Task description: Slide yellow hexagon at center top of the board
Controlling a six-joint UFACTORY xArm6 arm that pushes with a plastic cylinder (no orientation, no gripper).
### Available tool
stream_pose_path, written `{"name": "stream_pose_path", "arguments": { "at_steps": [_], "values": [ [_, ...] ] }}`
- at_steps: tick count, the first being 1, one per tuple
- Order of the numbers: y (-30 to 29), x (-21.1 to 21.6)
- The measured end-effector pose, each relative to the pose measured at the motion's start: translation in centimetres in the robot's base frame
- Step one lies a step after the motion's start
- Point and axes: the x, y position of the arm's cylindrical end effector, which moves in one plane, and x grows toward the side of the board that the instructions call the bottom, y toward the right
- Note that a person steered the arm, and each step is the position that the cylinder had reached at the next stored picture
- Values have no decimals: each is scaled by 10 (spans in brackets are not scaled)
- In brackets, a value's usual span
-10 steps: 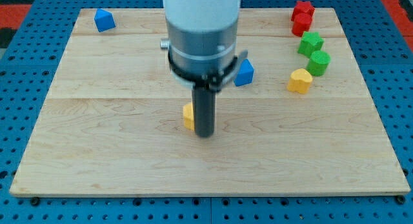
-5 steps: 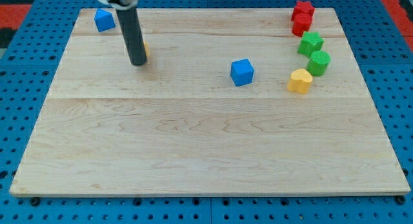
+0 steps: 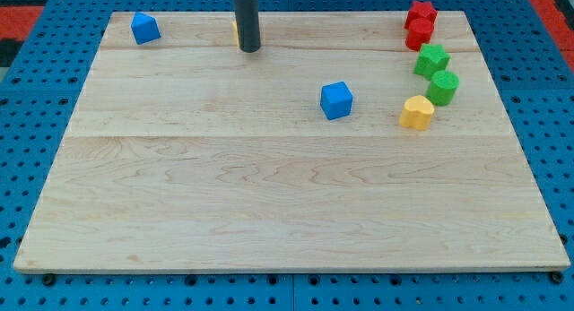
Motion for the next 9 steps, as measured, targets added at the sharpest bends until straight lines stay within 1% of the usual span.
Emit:
{"name": "stream_pose_path", "arguments": {
  "at_steps": [1, 2, 3, 4, 5, 6, 7, 8, 9],
  "values": [
    [-59, 6],
    [-5, -10],
    [31, -18],
    [-9, -15],
    [-68, -35],
    [-41, -64],
    [0, -49],
    [32, -48],
    [-17, -38]
  ]
}}
